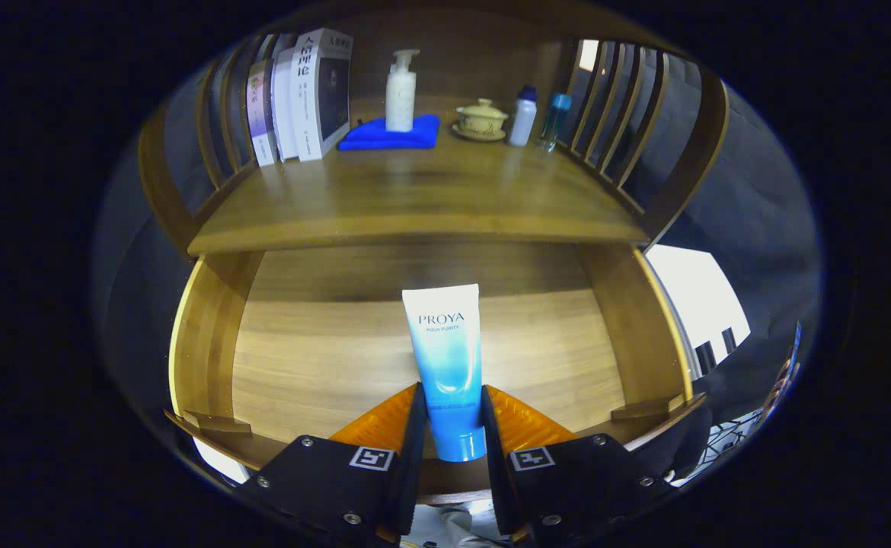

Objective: Pull open the drawer, take out the items inside it, and place them on the countertop above the cabinet.

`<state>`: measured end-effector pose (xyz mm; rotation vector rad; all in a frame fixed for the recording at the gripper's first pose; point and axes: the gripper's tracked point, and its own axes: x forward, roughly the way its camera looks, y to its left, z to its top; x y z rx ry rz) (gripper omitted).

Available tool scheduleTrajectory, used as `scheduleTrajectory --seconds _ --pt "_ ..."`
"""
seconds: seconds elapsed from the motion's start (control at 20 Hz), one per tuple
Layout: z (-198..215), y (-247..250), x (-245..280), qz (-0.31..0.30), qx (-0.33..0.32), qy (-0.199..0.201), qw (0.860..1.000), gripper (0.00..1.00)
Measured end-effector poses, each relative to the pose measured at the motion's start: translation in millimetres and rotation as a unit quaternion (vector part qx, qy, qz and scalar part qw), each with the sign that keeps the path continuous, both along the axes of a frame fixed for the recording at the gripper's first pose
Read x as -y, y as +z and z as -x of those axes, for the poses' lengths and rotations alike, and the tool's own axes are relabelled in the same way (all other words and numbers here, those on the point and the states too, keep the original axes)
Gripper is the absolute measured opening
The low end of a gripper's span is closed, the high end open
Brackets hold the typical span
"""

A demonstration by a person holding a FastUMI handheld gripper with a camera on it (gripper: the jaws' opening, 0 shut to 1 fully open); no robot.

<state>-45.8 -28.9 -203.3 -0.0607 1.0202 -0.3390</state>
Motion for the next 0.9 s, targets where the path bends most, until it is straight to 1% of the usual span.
scheduleTrajectory --seconds 0.2,0.4,0.55,0.7,0.9 --pt "-30.5 35.6 -1.9 0.006 0.045 0.003 0.999 0.41" --pt "-84.1 55.2 5.6 0.012 0.081 0.016 0.997 0.41" --pt "-129.7 49.7 16.9 0.008 0.090 0.020 0.996 0.41" --pt "-174.0 31.4 30.6 0.001 0.090 0.027 0.996 0.41" --pt "-210.6 12.9 37.2 -0.011 0.083 0.036 0.996 0.41"
